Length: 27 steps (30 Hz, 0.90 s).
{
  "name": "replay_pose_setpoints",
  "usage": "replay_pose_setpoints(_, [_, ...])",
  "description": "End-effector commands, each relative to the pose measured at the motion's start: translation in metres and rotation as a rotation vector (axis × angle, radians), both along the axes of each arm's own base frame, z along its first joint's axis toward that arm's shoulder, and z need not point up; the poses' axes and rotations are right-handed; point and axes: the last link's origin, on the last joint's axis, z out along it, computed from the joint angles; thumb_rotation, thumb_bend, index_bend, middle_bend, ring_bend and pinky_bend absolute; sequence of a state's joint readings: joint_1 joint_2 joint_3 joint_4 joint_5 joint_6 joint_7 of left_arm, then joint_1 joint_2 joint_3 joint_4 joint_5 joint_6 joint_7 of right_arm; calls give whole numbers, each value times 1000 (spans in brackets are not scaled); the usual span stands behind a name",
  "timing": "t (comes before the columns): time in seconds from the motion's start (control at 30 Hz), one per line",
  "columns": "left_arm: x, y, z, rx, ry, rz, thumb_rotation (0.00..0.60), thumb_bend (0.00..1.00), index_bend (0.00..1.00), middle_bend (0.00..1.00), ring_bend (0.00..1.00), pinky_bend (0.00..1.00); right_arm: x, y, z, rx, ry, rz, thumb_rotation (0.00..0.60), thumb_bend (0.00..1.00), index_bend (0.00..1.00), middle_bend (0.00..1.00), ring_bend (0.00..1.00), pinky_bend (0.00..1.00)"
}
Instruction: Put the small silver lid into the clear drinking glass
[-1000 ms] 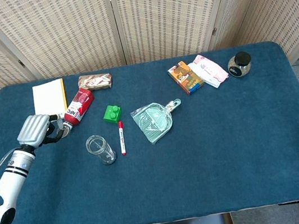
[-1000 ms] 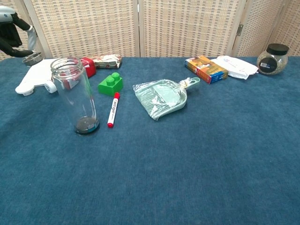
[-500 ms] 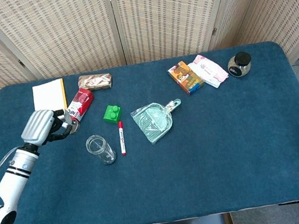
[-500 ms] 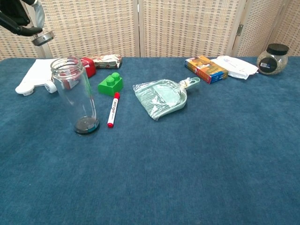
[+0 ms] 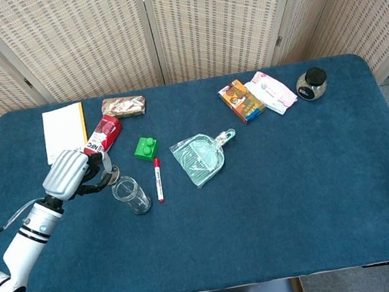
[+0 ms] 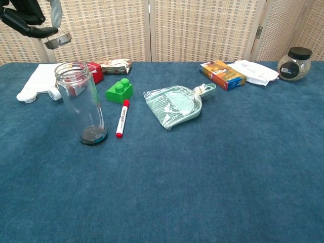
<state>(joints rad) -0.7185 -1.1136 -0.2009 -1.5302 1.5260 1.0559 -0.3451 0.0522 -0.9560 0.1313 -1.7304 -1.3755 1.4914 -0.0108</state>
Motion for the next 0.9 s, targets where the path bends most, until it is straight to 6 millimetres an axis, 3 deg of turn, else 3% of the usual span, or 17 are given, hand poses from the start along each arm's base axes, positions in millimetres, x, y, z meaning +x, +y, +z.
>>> replay_pose_setpoints(0.03, [3, -5, -4, -11, 12, -19, 600, 448, 683, 1000, 1000, 1000, 0, 0, 0, 0, 0, -1, 600, 161, 262, 261, 204, 334])
replay_pose_setpoints(0.5, [10, -13, -28, -35, 89, -77, 600, 448, 683, 1000, 1000, 1000, -3, 4, 1, -3, -1, -12, 600, 161, 262, 261, 204, 334])
replay_pose_setpoints(0.9, [4, -9, -30, 9, 162, -88, 600, 448, 683, 1000, 1000, 1000, -5, 5, 1, -4, -1, -16, 600, 161, 262, 261, 204, 334])
